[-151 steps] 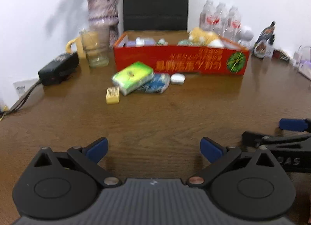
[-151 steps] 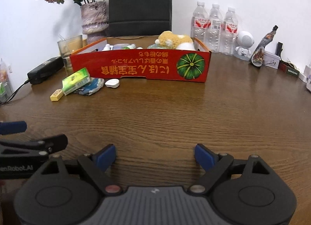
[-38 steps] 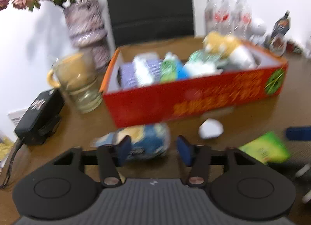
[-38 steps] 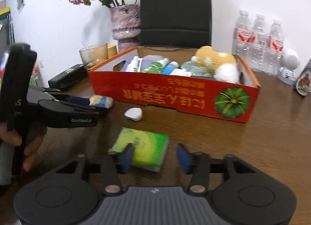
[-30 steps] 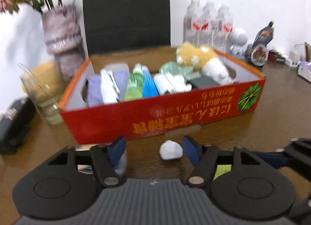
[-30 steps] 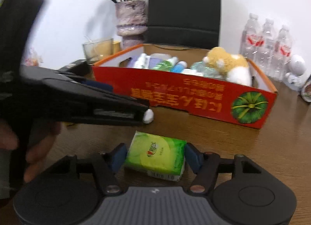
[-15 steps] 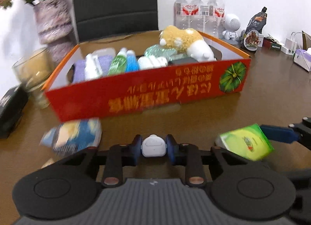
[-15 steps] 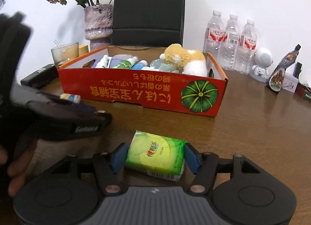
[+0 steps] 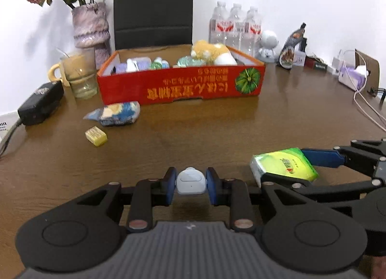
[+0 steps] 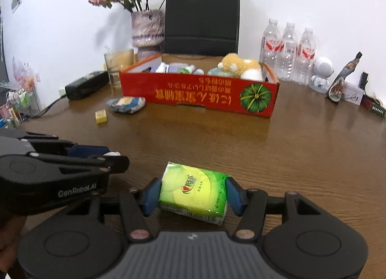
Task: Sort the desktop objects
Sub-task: 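Carry the earbud case and tissue pack over the red box and release both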
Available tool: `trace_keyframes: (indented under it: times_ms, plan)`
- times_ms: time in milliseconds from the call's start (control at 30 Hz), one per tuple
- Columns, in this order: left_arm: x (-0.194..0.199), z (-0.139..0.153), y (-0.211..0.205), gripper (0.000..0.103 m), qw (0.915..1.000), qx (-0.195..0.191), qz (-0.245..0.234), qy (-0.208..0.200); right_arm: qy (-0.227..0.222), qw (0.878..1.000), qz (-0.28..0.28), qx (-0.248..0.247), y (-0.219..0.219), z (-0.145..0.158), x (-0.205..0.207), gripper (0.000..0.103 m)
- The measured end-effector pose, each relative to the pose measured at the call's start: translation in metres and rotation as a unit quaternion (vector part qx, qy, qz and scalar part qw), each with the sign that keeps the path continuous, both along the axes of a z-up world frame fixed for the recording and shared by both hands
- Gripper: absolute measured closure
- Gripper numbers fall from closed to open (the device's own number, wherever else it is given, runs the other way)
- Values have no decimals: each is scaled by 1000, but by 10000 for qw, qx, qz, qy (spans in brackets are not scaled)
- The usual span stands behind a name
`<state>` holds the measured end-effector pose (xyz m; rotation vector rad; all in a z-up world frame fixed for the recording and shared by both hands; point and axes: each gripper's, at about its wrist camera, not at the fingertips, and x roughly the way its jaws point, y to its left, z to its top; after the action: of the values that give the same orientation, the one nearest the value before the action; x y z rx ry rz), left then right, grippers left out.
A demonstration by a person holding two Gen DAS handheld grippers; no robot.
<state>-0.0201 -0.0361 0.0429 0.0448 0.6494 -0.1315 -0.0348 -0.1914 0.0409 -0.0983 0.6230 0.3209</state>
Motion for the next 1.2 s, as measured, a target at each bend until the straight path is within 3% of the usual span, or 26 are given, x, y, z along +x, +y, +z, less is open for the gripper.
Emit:
trace_keyframes:
  times_ms: [333,600,900,1200]
  plan:
    - [39,39,32,76,9986,-184,240,-438,-611,9970,-451,121,-27,41,18,47]
    - [174,89,66,75,9972,-272,524,-467,-1120,9923,-522,107,-35,92,122,47]
    - [300,74,78,75,9970,81,772,-48,-596,9969,-499,-135,-12,95,282,47]
    - [378,48,86,75,9951,209,904,344,338,9981,-496,-150,5,75,404,46]
